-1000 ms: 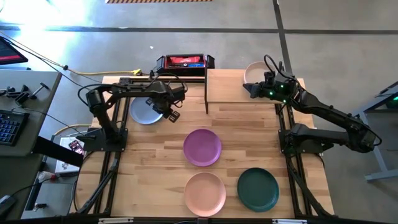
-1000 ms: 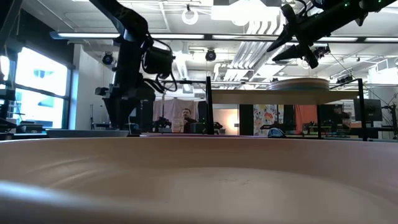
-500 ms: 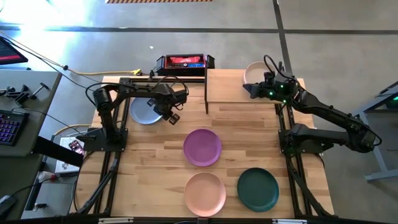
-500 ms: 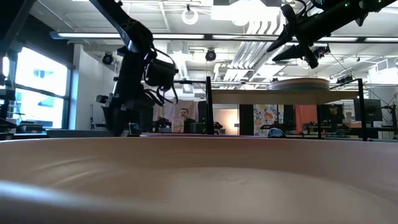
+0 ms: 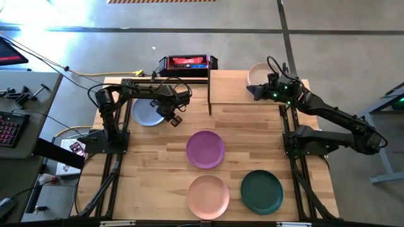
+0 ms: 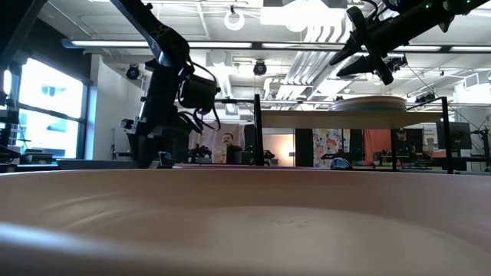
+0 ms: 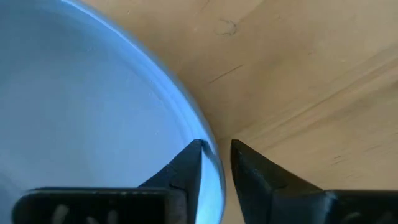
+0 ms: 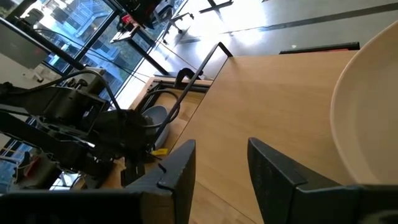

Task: Place and stack plates onto a shelf
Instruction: Put the blue plate on the shelf

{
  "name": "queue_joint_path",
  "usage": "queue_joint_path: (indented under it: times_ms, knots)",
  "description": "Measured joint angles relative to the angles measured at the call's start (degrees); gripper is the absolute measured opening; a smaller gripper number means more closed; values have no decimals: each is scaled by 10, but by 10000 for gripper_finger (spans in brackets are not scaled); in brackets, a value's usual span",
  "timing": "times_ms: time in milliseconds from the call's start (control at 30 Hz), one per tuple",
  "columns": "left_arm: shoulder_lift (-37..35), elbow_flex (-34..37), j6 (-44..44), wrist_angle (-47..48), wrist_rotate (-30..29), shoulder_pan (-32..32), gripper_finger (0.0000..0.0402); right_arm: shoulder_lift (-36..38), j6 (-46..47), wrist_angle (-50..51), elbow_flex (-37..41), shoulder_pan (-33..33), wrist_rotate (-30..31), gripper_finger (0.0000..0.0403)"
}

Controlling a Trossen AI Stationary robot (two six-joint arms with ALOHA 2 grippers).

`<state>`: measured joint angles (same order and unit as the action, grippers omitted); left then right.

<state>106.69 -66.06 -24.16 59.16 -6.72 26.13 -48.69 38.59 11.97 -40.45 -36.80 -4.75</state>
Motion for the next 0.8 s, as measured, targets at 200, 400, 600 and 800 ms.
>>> queue_joint_path:
  times_ms: [200, 400, 600, 800]
  knots:
    - [-1, 0, 34, 6, -5, -3, 11, 0, 0, 0, 0, 6, -1, 128]
    - [-2, -1, 72, 9, -8, -14, 5, 0, 2, -1, 0, 12, -3, 128]
    - [-35, 0, 110, 13, -20, -31, 2, 0, 4, -5, 0, 12, -7, 128]
    - [-98, 0, 138, 14, -38, -42, 1, 0, 4, -41, 0, 12, -8, 128]
